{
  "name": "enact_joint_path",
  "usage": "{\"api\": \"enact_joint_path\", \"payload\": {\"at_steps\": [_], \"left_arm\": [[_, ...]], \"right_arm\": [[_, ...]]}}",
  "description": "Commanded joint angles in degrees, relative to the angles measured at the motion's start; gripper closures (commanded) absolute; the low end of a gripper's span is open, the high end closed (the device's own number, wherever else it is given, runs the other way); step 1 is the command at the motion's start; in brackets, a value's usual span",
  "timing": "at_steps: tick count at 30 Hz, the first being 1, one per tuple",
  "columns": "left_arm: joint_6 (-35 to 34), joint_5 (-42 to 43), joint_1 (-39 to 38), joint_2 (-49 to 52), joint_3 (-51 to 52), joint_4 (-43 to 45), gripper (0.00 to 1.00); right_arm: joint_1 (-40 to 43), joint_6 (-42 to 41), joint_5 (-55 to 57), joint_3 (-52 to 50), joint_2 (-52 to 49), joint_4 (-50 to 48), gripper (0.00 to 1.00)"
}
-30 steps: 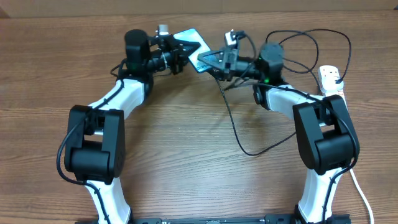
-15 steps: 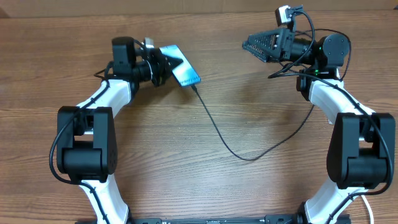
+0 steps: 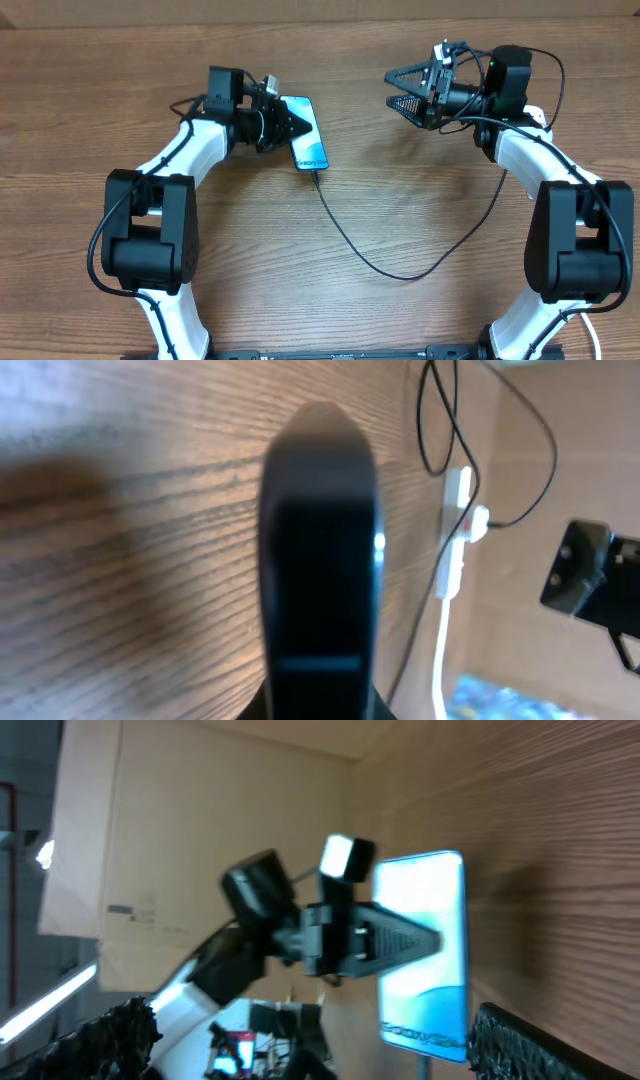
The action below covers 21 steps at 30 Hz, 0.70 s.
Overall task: Plug charger to phone and switch on socket
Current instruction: 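Open the right gripper and withdraw it from the plugged phone, then lower the phone onto the table with the left gripper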
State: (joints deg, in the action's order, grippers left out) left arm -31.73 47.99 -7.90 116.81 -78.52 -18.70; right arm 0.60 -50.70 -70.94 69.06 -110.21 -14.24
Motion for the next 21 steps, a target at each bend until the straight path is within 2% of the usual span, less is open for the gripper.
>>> {"api": "enact_joint_path", "payload": {"at_steps": [1,9,21], "left_arm": [[12.35,-0.81,-0.57,0.0,-5.97,-2.69,0.96],[15.43,-3.63,-1.53,0.68,-7.54,-3.8,0.96],[12.48,1.57,-3.08,10.58,-10.99,-4.0,0.96]], "right_arm": [[-0.11,7.17,4.79,0.66,0.28,2.97,0.0],[-0.11,18.27,19.26,0.68,0.52,24.3,0.0],[-0.33,28.13,23.61,0.72,5.18,38.62,0.0]]}}
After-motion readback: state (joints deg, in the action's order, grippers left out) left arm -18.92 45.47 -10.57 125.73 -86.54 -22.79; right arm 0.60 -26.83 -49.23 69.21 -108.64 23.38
